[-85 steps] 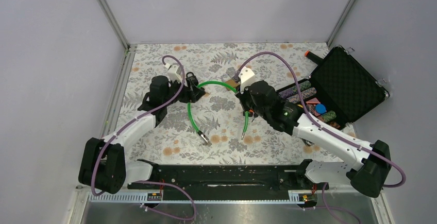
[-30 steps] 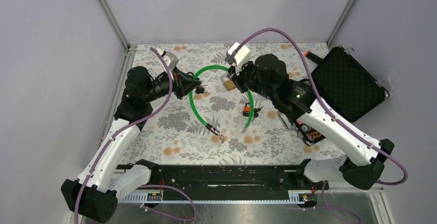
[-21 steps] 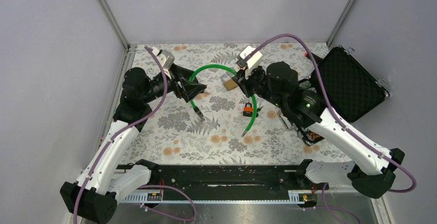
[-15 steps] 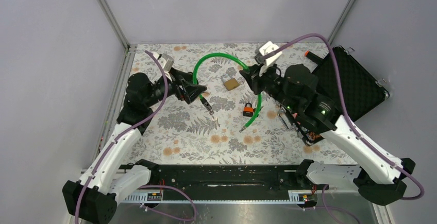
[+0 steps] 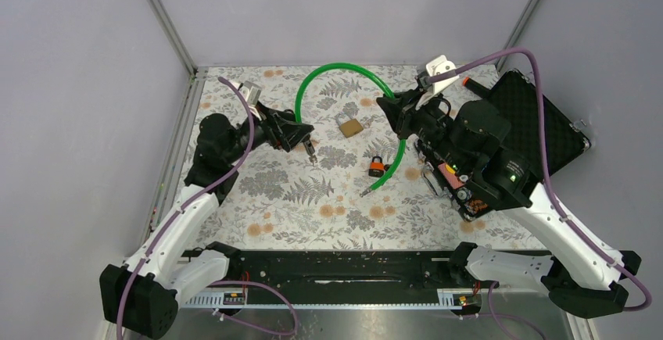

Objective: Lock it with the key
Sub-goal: Pick up the lock from the center of the board.

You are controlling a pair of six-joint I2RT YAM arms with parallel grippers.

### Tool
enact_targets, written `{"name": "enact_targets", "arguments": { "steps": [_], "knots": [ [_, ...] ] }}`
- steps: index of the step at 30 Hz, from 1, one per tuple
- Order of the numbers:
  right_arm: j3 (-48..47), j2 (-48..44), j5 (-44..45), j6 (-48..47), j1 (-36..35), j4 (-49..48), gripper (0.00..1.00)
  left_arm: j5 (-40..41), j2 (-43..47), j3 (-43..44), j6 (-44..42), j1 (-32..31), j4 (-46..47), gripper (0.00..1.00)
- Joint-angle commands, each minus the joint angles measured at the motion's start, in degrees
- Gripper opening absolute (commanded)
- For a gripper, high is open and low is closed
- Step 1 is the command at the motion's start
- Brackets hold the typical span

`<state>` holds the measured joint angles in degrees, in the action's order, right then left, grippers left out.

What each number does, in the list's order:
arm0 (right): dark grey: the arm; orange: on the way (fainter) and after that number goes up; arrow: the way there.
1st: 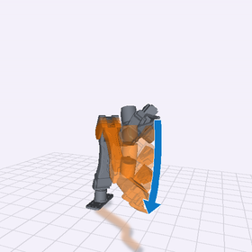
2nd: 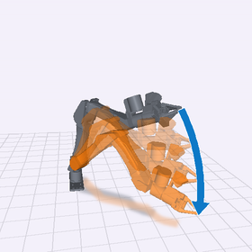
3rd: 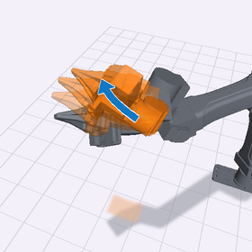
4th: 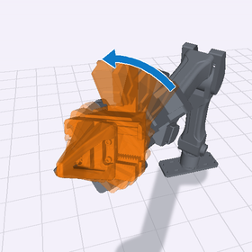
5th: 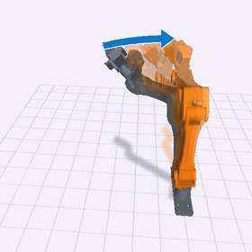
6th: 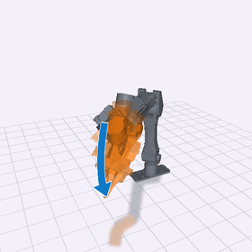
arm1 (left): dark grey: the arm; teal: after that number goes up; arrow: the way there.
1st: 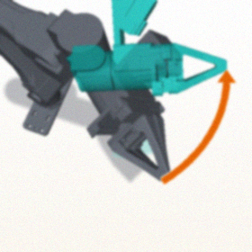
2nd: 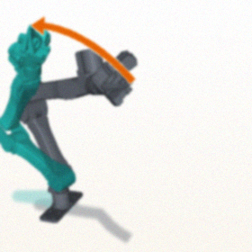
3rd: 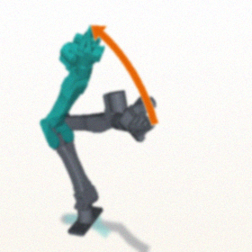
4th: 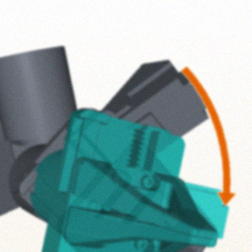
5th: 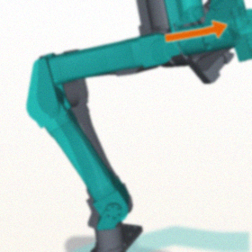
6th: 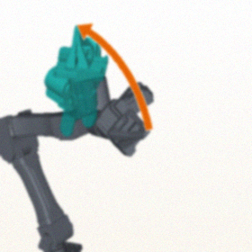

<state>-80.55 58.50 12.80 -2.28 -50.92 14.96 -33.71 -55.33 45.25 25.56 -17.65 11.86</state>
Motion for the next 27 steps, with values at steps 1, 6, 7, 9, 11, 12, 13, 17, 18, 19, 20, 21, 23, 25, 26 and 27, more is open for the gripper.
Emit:
{"name": "enact_targets", "arguments": {
  "steps": [1,6,7,9,11,12,13,17,18,19,20,21,23,25,26,27],
  "knots": [
    [-3.6,-1.7,3.9,3.6,0.0,-3.5,0.0,1.8,0.1,-0.8,2.7,-0.1,5.5,0.71],
    [-3.1,-1.6,3.8,4.3,0.0,-4.0,0.0,3.3,0.0,-1.1,3.8,-0.1,5.2,0.51],
    [-3.0,-1.7,3.6,4.4,0.0,-3.9,0.0,3.3,0.0,-1.0,4.1,-0.1,5.3,0.48],
    [-2.8,-1.6,3.3,4.5,0.0,-3.9,0.0,3.3,-0.3,-0.7,4.5,-0.1,5.4,0.45],
    [-2.8,-1.5,3.1,4.8,0.0,-4.0,0.0,3.3,-0.7,-0.4,4.9,-0.1,5.6,0.46],
    [-2.7,-1.5,3.1,5.0,0.0,-4.1,0.0,3.2,-1.0,-0.4,5.2,-0.1,5.8,0.47],
    [-2.7,-1.5,3.1,5.3,0.0,-4.1,0.0,3.0,-1.2,-0.4,5.5,-0.1,6.2,0.5],
    [-2.8,-1.2,2.6,6.1,0.0,-4.3,0.0,1.4,-2.7,-0.4,6.9,-0.1,8.5,0.55],
    [-3.0,-1.1,2.5,6.4,0.0,-4.1,0.0,0.4,-3.1,-0.1,7.1,-0.1,9.3,0.53],
    [-3.3,-0.8,2.6,6.7,0.0,-3.8,0.0,-0.2,-3.6,0.3,7.2,-0.1,9.6,0.52],
    [-3.8,-0.5,2.8,6.8,0.0,-3.4,0.0,-0.6,-4.0,0.7,7.2,-0.1,9.6,0.51],
    [-4.1,-0.3,2.9,7.0,0.0,-3.1,0.0,-1.4,-4.5,1.1,7.2,-0.1,9.6,0.47],
    [-4.3,0.0,3.5,7.6,0.0,-3.0,0.0,-2.6,-5.5,1.6,7.2,-0.2,9.6,0.44],
    [-4.5,0.3,3.8,8.1,0.0,-3.0,0.0,-3.6,-6.4,1.9,7.3,-0.3,9.9,0.36],
    [-4.6,0.5,4.0,8.3,0.0,-2.9,0.0,-4.1,-6.8,1.9,7.4,-0.3,10.2,0.3],
    [-4.7,0.8,4.2,8.5,0.0,-2.9,0.0,-4.4,-7.1,1.8,7.7,-0.4,10.6,0.2]
  ]
}}
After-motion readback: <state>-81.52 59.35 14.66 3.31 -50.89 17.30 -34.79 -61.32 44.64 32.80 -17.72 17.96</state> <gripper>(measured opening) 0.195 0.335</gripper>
